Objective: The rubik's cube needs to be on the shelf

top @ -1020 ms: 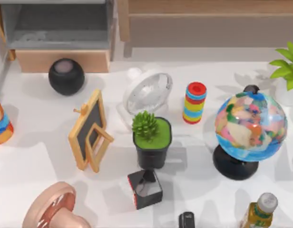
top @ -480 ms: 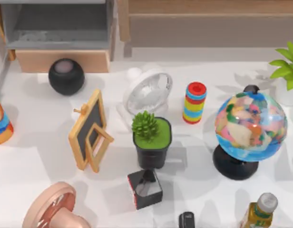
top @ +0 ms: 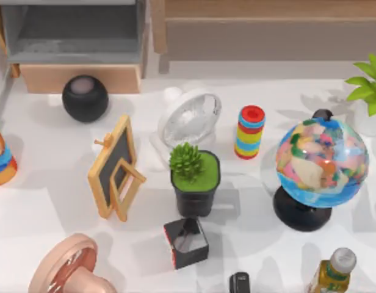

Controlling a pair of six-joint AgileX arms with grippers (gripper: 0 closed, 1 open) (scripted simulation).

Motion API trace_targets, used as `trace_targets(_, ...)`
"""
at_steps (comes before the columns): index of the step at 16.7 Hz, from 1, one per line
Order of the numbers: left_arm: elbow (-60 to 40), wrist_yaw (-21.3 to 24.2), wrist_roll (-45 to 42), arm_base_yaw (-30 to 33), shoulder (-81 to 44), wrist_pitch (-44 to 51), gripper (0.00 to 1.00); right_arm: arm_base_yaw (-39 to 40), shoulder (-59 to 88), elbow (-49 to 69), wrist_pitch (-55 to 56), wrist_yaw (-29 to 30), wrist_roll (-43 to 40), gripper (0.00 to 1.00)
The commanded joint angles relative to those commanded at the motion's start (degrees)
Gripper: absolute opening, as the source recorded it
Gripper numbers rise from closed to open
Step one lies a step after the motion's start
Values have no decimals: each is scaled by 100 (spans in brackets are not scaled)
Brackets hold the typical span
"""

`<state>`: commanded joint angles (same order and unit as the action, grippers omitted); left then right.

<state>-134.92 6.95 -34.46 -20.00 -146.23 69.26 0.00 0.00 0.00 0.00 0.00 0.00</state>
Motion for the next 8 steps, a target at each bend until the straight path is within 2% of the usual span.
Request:
trace_targets(5,0,0,0,0,0,0,2,0,0,0,0,0,0,100)
trace_targets(8,0,0,0,0,0,0,0,0,0,0,0,0,0,100)
